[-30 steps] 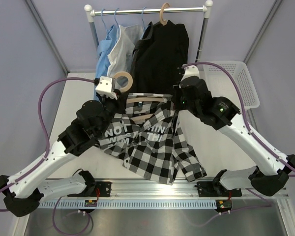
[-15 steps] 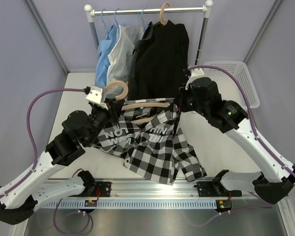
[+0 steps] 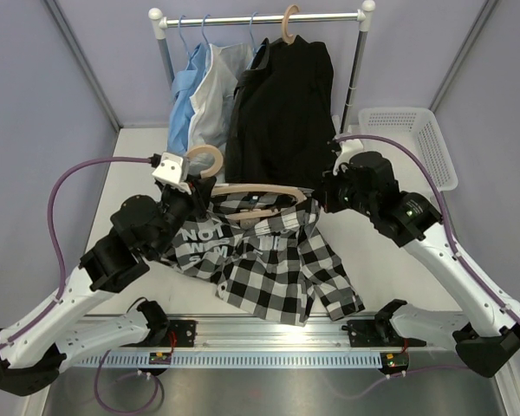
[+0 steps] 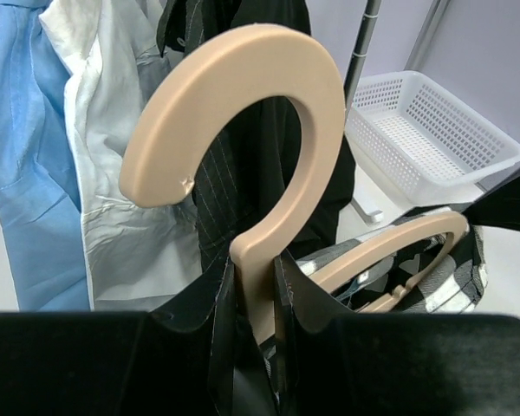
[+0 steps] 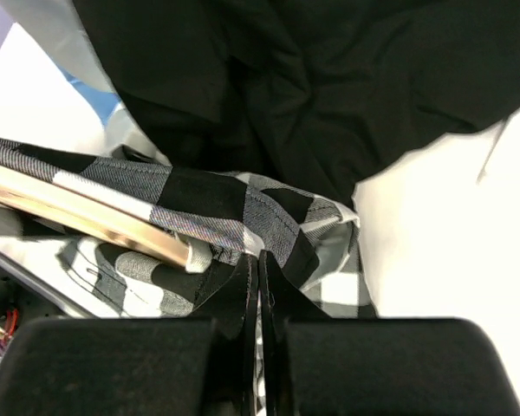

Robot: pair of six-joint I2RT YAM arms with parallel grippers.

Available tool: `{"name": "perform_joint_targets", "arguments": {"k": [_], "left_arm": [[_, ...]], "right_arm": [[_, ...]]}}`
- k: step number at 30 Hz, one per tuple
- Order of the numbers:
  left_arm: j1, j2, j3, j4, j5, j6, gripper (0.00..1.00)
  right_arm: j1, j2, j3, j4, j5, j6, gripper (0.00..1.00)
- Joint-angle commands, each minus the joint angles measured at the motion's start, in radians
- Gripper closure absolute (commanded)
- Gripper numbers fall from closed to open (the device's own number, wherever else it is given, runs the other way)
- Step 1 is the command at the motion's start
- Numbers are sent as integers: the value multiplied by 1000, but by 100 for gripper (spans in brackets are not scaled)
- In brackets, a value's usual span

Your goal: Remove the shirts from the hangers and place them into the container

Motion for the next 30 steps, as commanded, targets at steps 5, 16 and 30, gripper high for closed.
{"name": "perform_joint_targets", "arguments": {"k": [5, 16, 30], "left_arm": [[27, -47, 82, 79, -216, 104, 100], [27, -26, 157, 139, -19, 12, 100], [26, 129, 179, 229, 171, -134, 100]], "right_arm": [[-182, -97, -39, -138, 44, -128, 100], [-182, -66, -210, 32, -230, -33, 100], [-115, -101, -312, 101, -358, -27, 59]]}}
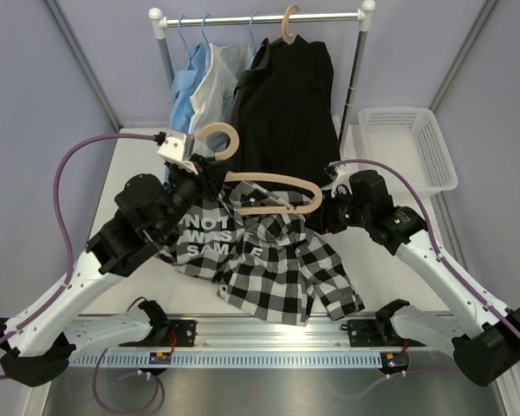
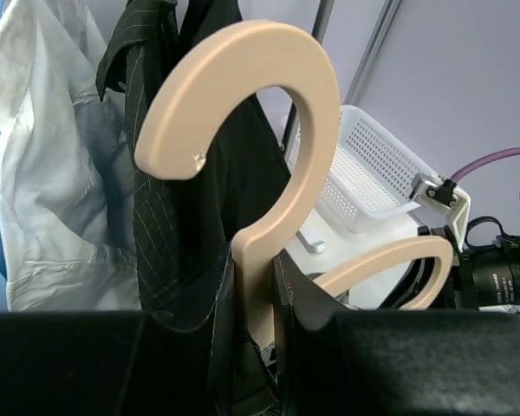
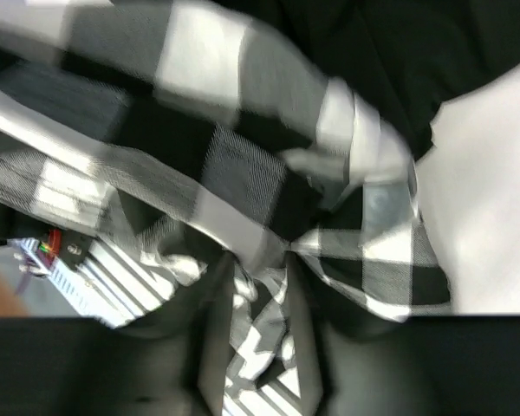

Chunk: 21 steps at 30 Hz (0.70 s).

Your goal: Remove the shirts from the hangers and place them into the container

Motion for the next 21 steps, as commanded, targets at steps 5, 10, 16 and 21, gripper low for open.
{"name": "perform_joint_targets", "arguments": {"k": [5, 10, 16, 21], "left_arm": [[-7, -53, 45, 128, -129, 55, 100], [-5, -70, 39, 90, -157, 120, 100], [-5, -57, 26, 48, 3, 129, 100], [-8, -5, 54, 22, 232, 109, 100]], "right_arm": [[4, -132, 93, -241, 276, -156, 30], [-5, -155, 226, -386, 356, -229, 20], [-5, -163, 470, -494, 156, -349, 17], [-5, -48, 642, -498, -87, -445, 14]]}}
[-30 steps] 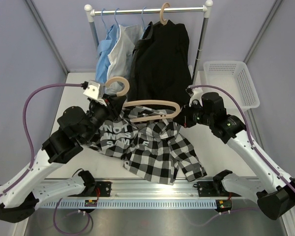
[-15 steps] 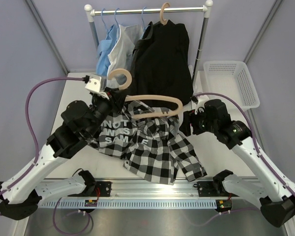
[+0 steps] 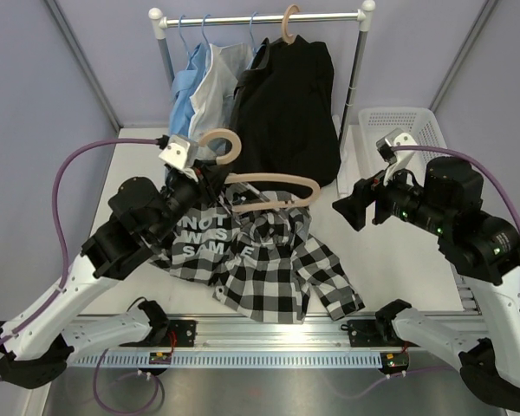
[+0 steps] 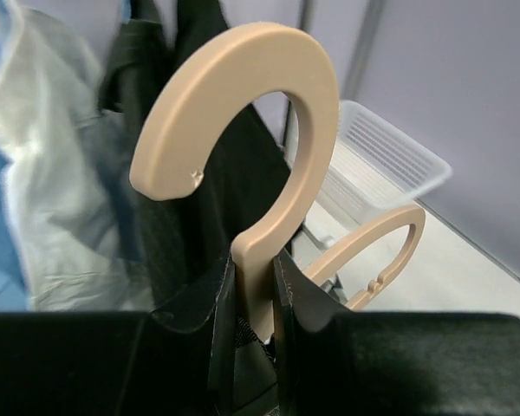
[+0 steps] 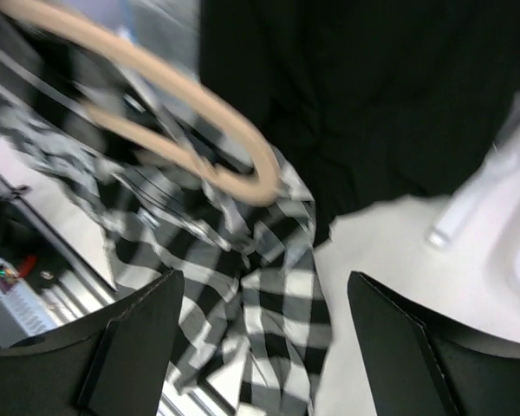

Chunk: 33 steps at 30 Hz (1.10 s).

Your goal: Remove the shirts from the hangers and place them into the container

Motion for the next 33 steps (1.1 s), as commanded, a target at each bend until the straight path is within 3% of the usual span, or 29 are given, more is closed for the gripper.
{"name": "perform_joint_targets", "arguments": {"k": [1, 9, 15, 18, 24, 33], "left_arm": [[0, 36, 60, 40, 212, 2, 100], [-3, 113, 128, 41, 364, -21, 100], [-5, 161, 178, 40, 405, -13, 100], [-5, 162, 183, 41, 396, 2, 100], [-5, 139, 151, 41, 356, 19, 100], [-3, 151, 175, 41, 391, 8, 100]], "right_arm": [[-1, 99, 115, -72, -228, -174, 14], [9, 309, 284, -127, -470, -251, 14], [75, 399, 300, -160, -506, -274, 17], [81, 399, 271, -155, -509, -276, 23], [80, 340, 214, -133, -508, -276, 48], [81, 340, 166, -137, -526, -277, 61]]}}
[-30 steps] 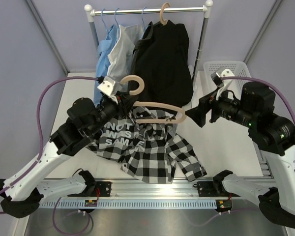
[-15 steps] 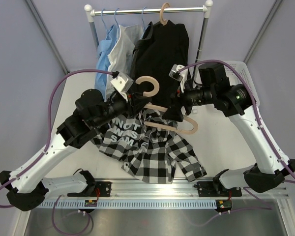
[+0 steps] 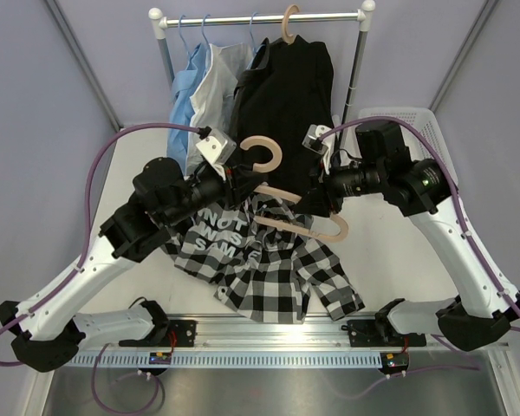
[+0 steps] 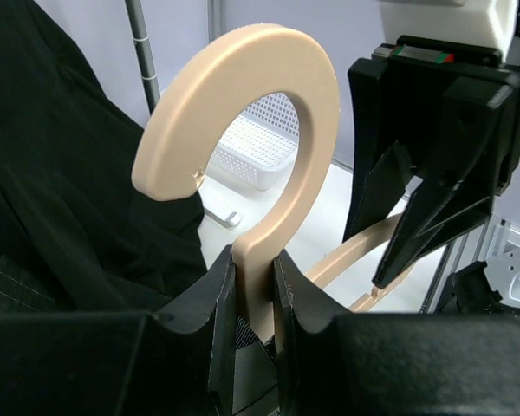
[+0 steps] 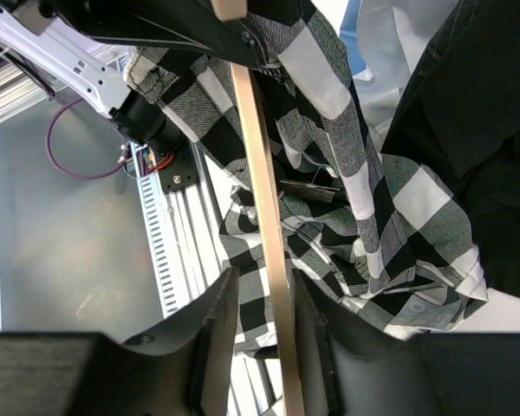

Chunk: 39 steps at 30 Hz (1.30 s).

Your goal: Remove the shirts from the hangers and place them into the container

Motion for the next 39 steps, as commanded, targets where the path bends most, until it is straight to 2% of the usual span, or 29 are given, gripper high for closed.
{"name": "perform_joint_targets", "arguments": {"k": [1, 5, 6, 8, 9, 11, 12, 15, 17, 20, 24, 29, 35, 39], "left_arm": [[-3, -14, 52, 75, 30, 6, 100], [-3, -21, 44, 73, 24, 6, 100], [-3, -24, 41, 75, 13, 11, 100], [-3, -38, 21, 73, -4, 11, 100], [-3, -44, 13, 73, -22, 11, 95], [-3, -72, -17, 73, -44, 11, 74], [-3, -83, -28, 67, -66, 9, 50], [-1, -129, -66, 46, -141, 9, 44], [-1, -153, -80, 29, -178, 14, 35], [-1, -198, -105, -2, -217, 3, 33], [-4, -213, -115, -16, -174, -80, 34], [-30, -141, -99, -14, -152, -193, 35], [-67, -100, -82, -13, -248, -221, 35], [-69, -77, -77, -14, -246, -219, 36]], "right_arm": [[10, -10, -11, -70, -25, -93, 65], [10, -22, -21, -55, -4, -96, 87], [10, -32, -24, -44, 4, -95, 99], [10, -47, -33, -32, 19, -92, 100], [10, -58, -37, -26, 22, -90, 100], [10, -70, -44, -26, 36, -89, 100], [10, -82, -54, -29, 42, -89, 100], [10, -108, -79, -50, 65, -90, 100], [8, -122, -97, -50, 79, -87, 100], [10, -145, -128, -33, 87, -72, 100], [8, -148, -139, -21, 104, -57, 100], [10, -131, -133, 0, 165, -27, 100], [10, -112, -113, 13, 269, 11, 100], [8, -98, -110, 19, 297, 31, 100]]}}
